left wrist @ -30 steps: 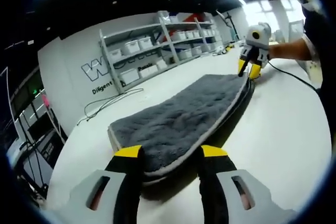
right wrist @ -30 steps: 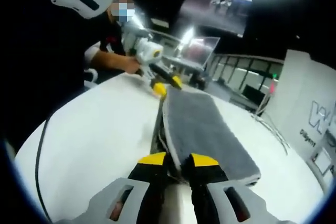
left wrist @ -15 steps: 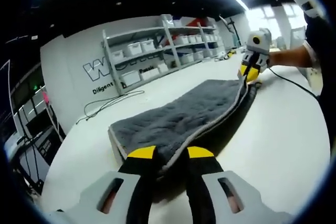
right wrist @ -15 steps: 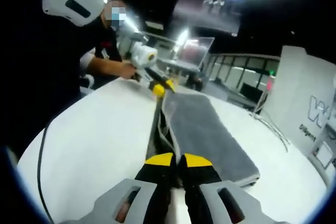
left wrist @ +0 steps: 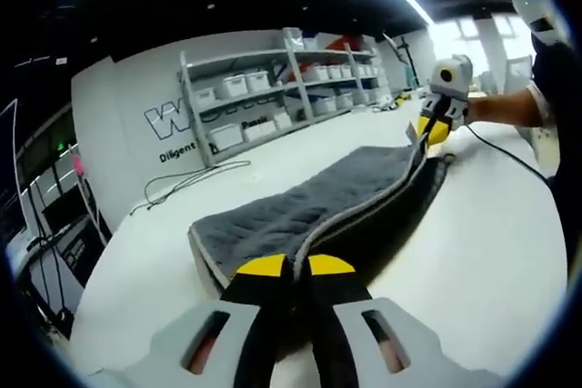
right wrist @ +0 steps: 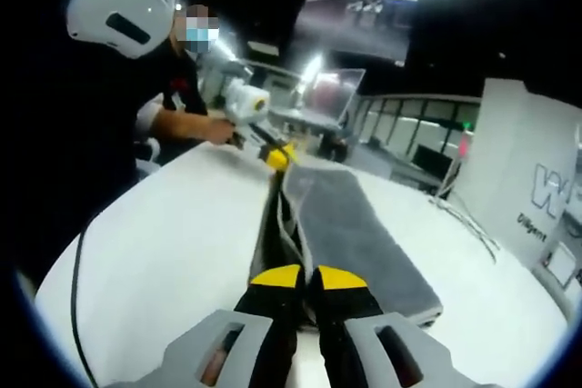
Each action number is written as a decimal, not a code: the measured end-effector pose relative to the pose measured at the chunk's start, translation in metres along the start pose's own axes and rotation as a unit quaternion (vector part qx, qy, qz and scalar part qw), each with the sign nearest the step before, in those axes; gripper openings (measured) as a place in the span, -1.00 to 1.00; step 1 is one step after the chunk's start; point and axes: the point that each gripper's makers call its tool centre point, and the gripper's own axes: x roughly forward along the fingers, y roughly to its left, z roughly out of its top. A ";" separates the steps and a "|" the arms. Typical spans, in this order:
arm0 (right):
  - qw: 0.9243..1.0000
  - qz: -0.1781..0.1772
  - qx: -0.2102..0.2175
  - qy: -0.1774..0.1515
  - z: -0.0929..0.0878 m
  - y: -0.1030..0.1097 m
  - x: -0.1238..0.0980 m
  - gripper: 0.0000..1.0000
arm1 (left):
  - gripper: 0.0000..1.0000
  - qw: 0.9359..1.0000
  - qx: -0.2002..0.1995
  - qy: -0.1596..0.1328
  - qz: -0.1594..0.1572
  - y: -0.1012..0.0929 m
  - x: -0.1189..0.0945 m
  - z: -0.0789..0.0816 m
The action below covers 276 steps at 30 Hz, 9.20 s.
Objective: Open the folded towel by lifting each exposed corner and separating the folded layers until the towel lies flat within the target outline without major curled edges
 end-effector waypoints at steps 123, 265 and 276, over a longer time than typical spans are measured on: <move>0.996 -0.058 0.030 -0.058 0.089 -0.127 -0.019 -0.99 | -0.93 0.994 -0.028 -0.084 -0.069 0.085 0.045 0.113; 0.986 -0.149 0.029 -0.072 0.071 -0.199 -0.012 -0.98 | -0.91 0.992 0.002 -0.099 -0.080 0.125 0.115 0.134; 0.985 -0.158 0.028 -0.070 0.067 -0.203 -0.010 -0.98 | -0.91 0.992 0.002 -0.100 -0.076 0.127 0.117 0.132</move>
